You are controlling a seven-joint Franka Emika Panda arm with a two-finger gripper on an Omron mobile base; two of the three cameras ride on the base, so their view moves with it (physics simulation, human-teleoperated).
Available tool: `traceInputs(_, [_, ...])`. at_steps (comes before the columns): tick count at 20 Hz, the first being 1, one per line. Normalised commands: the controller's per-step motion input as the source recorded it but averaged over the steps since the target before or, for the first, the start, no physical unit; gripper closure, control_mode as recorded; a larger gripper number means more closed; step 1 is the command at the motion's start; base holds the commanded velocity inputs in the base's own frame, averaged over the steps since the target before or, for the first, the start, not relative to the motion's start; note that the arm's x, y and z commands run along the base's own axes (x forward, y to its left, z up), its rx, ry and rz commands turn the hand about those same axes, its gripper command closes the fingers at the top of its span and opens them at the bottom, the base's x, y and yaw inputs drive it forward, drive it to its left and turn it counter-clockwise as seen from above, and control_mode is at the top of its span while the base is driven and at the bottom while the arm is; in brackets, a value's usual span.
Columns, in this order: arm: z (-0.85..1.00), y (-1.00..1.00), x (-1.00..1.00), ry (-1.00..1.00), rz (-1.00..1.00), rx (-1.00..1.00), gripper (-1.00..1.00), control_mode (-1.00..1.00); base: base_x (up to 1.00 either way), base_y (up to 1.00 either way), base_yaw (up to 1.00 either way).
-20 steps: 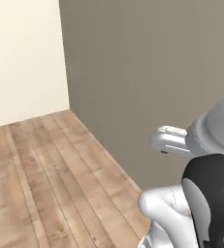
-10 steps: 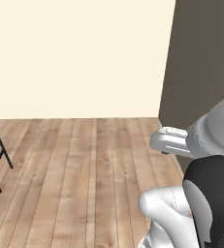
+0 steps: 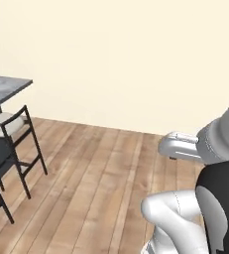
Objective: Place the ketchup and mustard from the counter to the top shelf of the fridge. If the existing items in the fridge are on the top shelf, move them to other shelves.
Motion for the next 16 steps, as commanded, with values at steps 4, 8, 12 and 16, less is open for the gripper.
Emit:
traceInputs(4, [0.0, 0.0, 0.0, 0.0, 0.0, 0.0, -1.0, 1.0, 1.0, -0.17, 0.25])
traceInputs(8, [0.0, 0.0, 0.0, 0.0, 0.0, 0.0, -1.0, 1.0, 1.0, -0.27, 0.2])
traceInputs(12, [0.0, 0.0, 0.0, 0.0, 0.0, 0.0, -1.0, 1.0, 1.0, -0.28, 0.19])
traceInputs(16, [0.0, 0.0, 0.0, 0.0, 0.0, 0.0, -1.0, 1.0, 1.0, -0.28, 0.18])
